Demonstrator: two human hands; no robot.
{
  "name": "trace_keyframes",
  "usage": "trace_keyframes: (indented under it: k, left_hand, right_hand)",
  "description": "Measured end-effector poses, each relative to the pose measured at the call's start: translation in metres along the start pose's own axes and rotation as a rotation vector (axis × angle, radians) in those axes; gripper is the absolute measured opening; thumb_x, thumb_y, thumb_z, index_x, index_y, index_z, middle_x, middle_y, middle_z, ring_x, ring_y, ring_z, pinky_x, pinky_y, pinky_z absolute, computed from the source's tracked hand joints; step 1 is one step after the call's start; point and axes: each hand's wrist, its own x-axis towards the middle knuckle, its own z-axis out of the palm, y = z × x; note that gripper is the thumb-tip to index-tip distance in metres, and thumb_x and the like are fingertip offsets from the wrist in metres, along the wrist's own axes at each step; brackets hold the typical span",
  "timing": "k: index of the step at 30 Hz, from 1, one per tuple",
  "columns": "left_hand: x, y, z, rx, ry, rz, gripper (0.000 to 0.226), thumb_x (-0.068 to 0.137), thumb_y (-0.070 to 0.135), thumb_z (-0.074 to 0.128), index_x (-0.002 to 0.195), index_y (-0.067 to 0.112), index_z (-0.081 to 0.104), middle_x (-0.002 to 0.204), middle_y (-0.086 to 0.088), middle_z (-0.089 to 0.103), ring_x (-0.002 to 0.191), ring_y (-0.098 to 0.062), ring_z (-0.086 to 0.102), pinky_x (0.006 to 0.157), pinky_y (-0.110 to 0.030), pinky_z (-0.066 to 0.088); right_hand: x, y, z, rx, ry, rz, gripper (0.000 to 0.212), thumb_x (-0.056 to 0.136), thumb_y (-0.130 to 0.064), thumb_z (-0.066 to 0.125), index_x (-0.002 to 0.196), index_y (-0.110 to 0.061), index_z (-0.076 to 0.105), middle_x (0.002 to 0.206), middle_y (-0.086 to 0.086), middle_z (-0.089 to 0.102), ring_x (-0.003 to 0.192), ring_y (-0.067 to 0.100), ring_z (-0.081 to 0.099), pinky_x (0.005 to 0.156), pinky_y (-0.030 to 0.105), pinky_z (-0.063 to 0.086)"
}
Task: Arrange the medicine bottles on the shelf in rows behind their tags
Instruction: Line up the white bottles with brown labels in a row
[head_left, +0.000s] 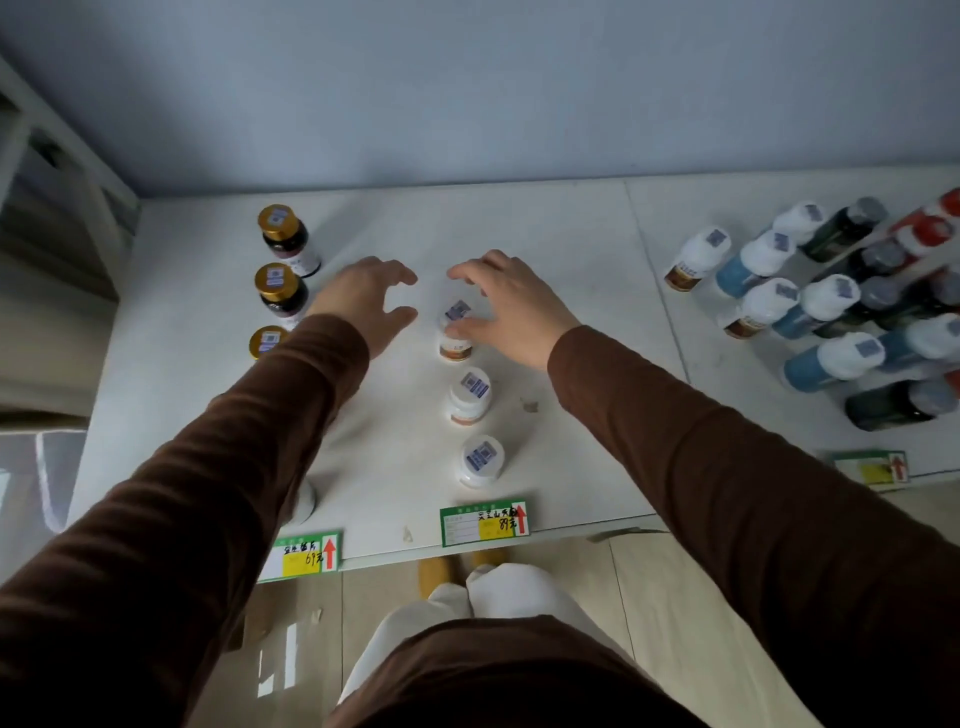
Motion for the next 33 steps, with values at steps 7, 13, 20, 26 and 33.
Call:
trace_keyframes:
  k: [7,13,20,26,33]
  left_hand:
    - [0.021,0.070,-0.021,-0.083,0.085,0.157,0.038,0.085,0.028,0.066,0.121,0.021,0.060,0.118,-0.006,0.058,0.107,-0.026,0.056,0.084,-0.027,0.036]
    - [0.042,0.143,0.003,-0.143,0.008,0.250,0.044,0.083,0.031,0.068,0.125,0.020,0.057,0.122,-0.003,0.058,0.112,-0.021,0.056,0.096,-0.032,0.043]
    - [0.080,0.224,0.072,-0.180,-0.084,0.199,0.051,0.080,0.034,0.071,0.126,0.020,0.056,0.123,-0.001,0.058,0.111,-0.019,0.056,0.095,-0.031,0.044]
    - [0.114,0.260,0.143,-0.210,-0.088,0.054,0.059,0.076,0.035,0.076,0.128,0.018,0.055,0.123,-0.002,0.059,0.110,-0.020,0.057,0.097,-0.032,0.045]
    - [0.142,0.277,0.192,-0.152,-0.007,-0.010,0.044,0.068,0.042,0.072,0.102,0.016,0.062,0.098,-0.006,0.061,0.095,-0.028,0.052,0.082,-0.031,0.037]
  right_hand:
    - [-0.040,0.044,-0.049,0.051,0.255,0.132,0.034,0.094,-0.036,0.058,0.125,-0.023,0.059,0.118,-0.001,0.055,0.105,0.015,0.053,0.091,0.029,0.045]
    - [-0.068,0.113,-0.086,0.032,0.355,0.255,0.029,0.093,-0.030,0.061,0.121,-0.024,0.062,0.115,-0.002,0.058,0.097,0.013,0.058,0.086,0.024,0.045]
    - [-0.073,0.192,-0.131,-0.024,0.349,0.285,0.032,0.095,-0.021,0.056,0.126,-0.020,0.059,0.122,0.004,0.057,0.109,0.021,0.058,0.095,0.032,0.046]
    - [-0.053,0.241,-0.152,-0.194,0.181,0.166,0.043,0.098,-0.019,0.052,0.141,-0.017,0.047,0.140,0.009,0.049,0.127,0.028,0.045,0.105,0.035,0.036]
    - [-0.028,0.262,-0.143,-0.325,-0.047,0.043,0.043,0.090,-0.016,0.058,0.133,-0.014,0.051,0.126,0.011,0.055,0.117,0.031,0.046,0.093,0.040,0.041]
